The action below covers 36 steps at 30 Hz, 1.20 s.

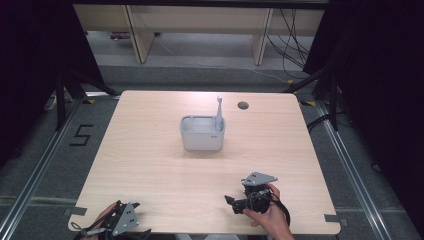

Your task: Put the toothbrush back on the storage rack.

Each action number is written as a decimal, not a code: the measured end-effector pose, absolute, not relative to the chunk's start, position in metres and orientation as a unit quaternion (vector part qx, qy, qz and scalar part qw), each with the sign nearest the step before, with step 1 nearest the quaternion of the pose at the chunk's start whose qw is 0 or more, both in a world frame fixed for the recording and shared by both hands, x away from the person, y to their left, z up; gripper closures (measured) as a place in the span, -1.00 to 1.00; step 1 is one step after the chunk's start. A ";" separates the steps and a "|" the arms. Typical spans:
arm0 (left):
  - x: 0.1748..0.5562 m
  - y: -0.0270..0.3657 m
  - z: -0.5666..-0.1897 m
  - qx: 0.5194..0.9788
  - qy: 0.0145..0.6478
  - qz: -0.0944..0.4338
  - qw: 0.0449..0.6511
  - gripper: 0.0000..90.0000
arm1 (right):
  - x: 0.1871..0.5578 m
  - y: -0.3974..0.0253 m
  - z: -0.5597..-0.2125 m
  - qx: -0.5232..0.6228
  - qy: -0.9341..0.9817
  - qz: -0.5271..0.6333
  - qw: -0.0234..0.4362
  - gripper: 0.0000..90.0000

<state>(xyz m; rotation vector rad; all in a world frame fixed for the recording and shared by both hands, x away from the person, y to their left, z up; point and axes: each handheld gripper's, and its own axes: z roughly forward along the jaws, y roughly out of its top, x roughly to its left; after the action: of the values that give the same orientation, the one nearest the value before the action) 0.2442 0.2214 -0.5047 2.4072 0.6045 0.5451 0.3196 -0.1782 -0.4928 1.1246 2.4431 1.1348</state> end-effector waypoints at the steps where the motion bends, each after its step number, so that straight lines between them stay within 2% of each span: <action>1: 0.244 0.221 -0.505 0.904 0.228 0.208 0.296 -0.65 | 0.320 -0.179 -0.493 0.374 0.834 0.389 0.116 -0.63; 29: 0.243 0.221 -0.505 0.903 0.230 0.209 0.296 -0.65 | 0.302 -0.193 -0.497 0.372 0.837 0.381 0.125 -0.63; 36: 0.244 0.221 -0.505 0.903 0.229 0.208 0.296 -0.65 | 0.300 -0.193 -0.497 0.382 0.837 0.376 0.112 -0.63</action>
<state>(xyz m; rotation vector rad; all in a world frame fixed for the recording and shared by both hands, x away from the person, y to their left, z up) 0.2435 0.2213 -0.5047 2.4026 0.6103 0.5526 0.3001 -0.1926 -0.4968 1.1203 2.4562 1.1051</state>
